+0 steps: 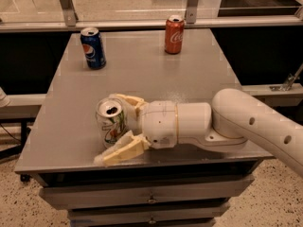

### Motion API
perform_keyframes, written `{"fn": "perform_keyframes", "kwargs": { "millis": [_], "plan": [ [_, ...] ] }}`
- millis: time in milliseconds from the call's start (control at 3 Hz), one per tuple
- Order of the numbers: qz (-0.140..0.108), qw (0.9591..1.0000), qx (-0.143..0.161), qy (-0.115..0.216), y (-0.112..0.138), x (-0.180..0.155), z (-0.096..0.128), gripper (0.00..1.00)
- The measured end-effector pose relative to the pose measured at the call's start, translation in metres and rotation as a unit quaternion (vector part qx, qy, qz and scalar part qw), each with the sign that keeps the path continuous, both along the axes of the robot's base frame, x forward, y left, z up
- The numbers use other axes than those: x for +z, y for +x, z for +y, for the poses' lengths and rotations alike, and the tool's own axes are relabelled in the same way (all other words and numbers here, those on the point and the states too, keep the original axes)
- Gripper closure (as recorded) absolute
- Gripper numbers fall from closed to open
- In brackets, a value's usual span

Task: Pick 7up can

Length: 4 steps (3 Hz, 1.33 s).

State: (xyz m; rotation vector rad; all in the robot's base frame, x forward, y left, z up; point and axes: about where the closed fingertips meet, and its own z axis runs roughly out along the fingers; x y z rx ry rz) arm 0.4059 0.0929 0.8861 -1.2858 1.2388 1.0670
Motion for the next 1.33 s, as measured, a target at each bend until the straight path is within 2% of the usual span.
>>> {"fn": "perform_keyframes", "kwargs": {
  "millis": [667,1000,1333],
  "plan": [
    [0.000,1.0000,-0.006,-0.005,-0.001,-0.013,0.006,0.63],
    [-0.004,0.9996,-0.028,-0.003,0.009,0.000,-0.004,0.86],
    [-0.010,0.9984,-0.050,0.023,0.033,0.032,-0.009,1.00]
  ]
}}
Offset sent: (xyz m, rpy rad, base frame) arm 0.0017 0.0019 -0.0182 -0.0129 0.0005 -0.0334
